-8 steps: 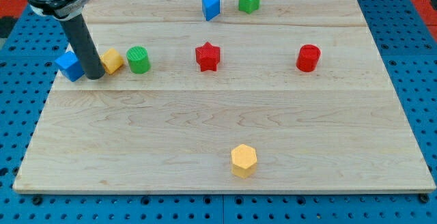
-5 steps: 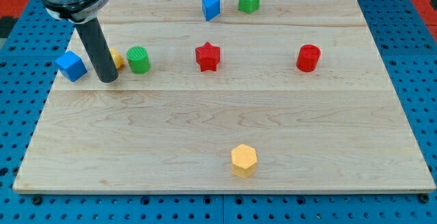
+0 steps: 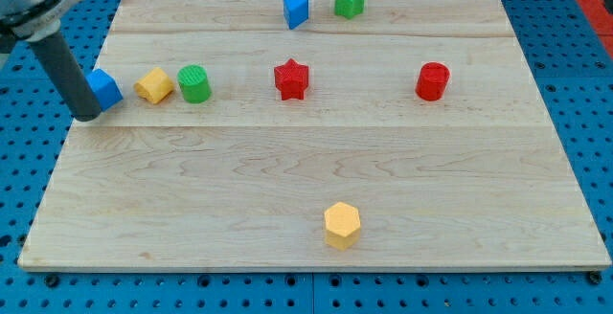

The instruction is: Move the blue cube slightly upwards

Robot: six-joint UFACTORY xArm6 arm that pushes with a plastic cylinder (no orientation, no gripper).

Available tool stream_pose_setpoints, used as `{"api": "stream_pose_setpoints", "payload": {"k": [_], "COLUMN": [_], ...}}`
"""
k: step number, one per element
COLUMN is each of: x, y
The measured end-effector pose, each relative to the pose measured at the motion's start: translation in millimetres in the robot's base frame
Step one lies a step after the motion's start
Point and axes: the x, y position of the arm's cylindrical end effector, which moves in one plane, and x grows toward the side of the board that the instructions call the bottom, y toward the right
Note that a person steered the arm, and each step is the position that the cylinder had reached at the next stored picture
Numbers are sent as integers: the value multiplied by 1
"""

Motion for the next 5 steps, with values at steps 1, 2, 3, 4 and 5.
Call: {"api": "stream_pose_setpoints", "payload": {"k": [1,2,3,4,5], "x": [-25,-70,-83,-105,-87], "y": [12,8,26,31,7]}}
